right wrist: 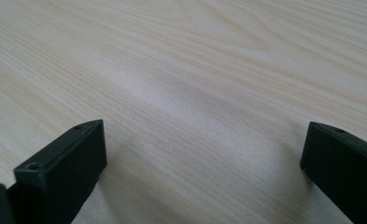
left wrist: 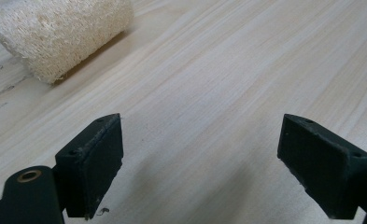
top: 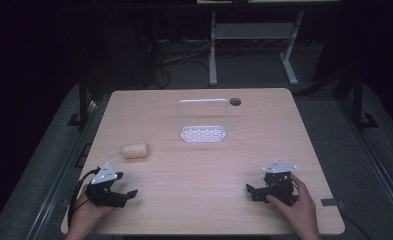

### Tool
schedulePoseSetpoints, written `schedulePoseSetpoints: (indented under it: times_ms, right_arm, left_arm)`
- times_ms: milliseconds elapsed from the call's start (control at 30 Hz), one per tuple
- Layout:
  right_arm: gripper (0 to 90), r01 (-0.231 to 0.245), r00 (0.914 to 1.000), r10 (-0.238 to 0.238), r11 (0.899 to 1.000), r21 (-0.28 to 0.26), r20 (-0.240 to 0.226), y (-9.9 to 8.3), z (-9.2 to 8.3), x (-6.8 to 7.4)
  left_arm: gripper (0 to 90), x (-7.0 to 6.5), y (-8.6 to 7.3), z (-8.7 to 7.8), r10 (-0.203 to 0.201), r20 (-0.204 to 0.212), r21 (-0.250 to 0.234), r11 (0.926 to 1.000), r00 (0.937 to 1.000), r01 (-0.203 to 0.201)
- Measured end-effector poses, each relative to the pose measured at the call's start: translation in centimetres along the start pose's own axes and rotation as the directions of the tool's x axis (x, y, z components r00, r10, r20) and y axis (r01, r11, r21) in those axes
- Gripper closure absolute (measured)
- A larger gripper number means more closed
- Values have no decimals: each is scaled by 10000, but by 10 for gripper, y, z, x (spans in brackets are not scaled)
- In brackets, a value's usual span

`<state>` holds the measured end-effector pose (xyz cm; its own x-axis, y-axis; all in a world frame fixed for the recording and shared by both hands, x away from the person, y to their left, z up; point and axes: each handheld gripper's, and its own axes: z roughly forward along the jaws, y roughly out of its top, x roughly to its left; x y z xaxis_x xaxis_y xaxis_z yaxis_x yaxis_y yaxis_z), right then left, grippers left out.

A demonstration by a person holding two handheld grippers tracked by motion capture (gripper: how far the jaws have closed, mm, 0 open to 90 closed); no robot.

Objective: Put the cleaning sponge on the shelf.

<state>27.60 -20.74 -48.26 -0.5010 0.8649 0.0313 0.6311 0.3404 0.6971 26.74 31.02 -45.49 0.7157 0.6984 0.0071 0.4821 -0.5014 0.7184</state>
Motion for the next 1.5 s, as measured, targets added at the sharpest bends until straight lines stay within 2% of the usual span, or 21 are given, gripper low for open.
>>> schedulePoseSetpoints:
  times_ms: [300,567,1033,1500]
  right_arm:
    - [0,12,10000,-12,10000,13,20,0,0,0]
    - [0,-8,10000,8,10000,-5,15,0,0,0]
    - [0,15,10000,-15,10000,-14,17,0,0,0]
    - [0,19,10000,-19,10000,-12,18,0,0,0]
  left_arm:
    - [141,6,5,-2,323,16,229,9992,9995,-323]
    - [141,18,10,-7,460,77,274,9986,9989,-462]
    - [141,38,27,-11,1013,196,578,9931,9947,-1022]
    - [140,56,42,-9,1124,263,735,9908,9933,-1140]
